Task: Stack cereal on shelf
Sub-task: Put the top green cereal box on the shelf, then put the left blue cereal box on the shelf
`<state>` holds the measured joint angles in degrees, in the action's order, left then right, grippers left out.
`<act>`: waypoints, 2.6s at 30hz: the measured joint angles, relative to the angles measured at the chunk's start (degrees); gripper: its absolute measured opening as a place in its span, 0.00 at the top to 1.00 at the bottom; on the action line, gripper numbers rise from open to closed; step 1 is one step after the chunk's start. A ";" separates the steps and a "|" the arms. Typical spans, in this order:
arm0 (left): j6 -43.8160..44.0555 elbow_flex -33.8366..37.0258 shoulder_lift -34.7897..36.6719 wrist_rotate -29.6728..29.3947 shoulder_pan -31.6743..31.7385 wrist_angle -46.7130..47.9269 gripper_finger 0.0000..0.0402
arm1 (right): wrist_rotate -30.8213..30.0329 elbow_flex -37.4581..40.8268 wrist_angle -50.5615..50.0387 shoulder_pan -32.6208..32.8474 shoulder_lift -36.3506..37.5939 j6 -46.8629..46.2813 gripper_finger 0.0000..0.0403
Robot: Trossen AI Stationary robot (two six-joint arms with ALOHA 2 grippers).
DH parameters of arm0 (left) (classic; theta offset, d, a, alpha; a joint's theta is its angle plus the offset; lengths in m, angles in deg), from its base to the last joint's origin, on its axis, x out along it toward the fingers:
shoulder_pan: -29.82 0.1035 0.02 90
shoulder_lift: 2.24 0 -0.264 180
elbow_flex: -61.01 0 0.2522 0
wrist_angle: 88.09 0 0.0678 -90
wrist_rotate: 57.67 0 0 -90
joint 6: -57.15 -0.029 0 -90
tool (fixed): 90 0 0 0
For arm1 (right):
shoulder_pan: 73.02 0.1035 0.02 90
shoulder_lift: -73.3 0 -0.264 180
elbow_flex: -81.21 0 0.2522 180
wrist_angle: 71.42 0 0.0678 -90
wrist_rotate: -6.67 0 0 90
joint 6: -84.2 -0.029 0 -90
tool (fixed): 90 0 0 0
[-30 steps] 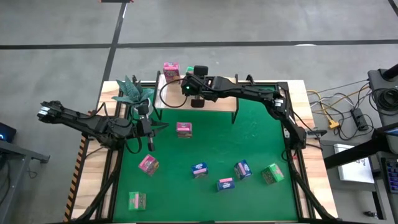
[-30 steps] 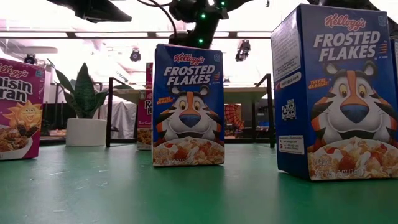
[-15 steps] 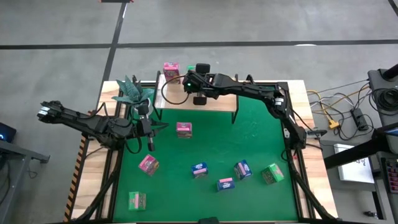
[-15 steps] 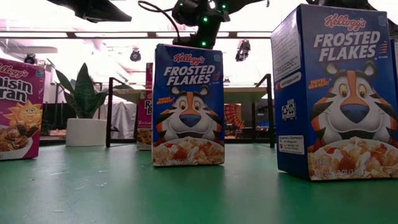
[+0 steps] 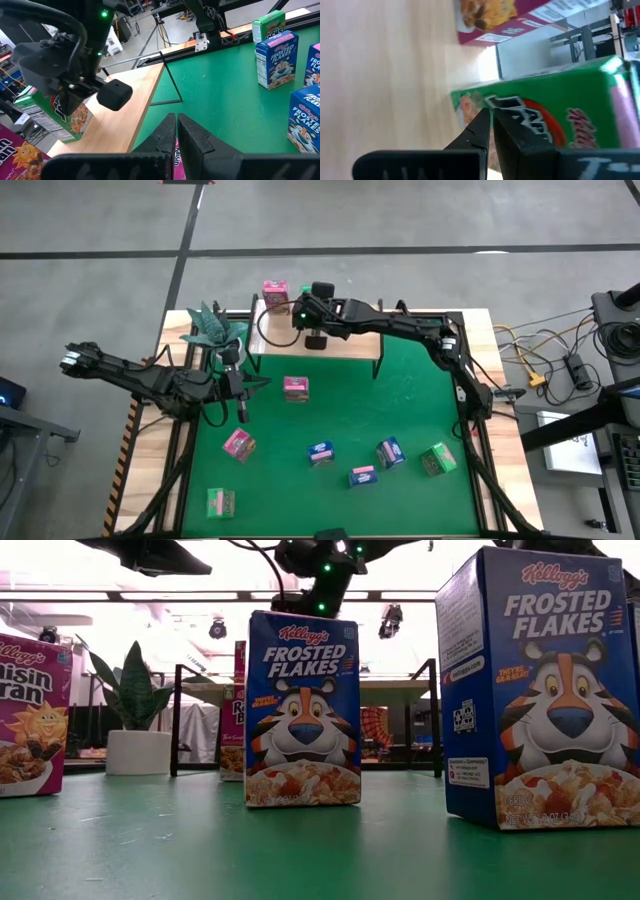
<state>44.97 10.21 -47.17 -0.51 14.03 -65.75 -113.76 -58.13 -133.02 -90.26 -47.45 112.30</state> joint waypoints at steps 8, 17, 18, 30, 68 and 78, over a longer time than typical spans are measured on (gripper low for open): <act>0.02 0.00 0.00 0.00 0.00 0.00 1.00 | -0.02 0.00 1.28 -0.44 0.00 0.00 0.97; 0.02 0.00 0.00 0.00 -0.02 0.00 1.00 | -0.02 0.00 2.17 -0.69 -0.04 -0.37 0.97; 0.00 0.00 0.00 0.00 -0.01 0.00 1.00 | -0.02 0.00 2.17 -0.70 -0.05 -0.52 0.97; 0.35 0.00 0.00 0.00 -0.02 0.00 1.00 | -0.02 0.09 -3.64 3.88 4.64 -5.17 0.97; 18.76 -0.58 -4.04 9.00 -0.02 0.23 1.00 | 3.83 75.56 57.41 27.78 48.84 -18.21 0.97; 25.93 -9.00 -14.83 15.58 -3.80 0.72 1.00 | 9.50 85.03 68.40 27.73 57.98 -11.20 0.97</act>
<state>70.89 1.21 -61.99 15.07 10.22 -65.03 -104.26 26.91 -64.62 -62.52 10.53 101.10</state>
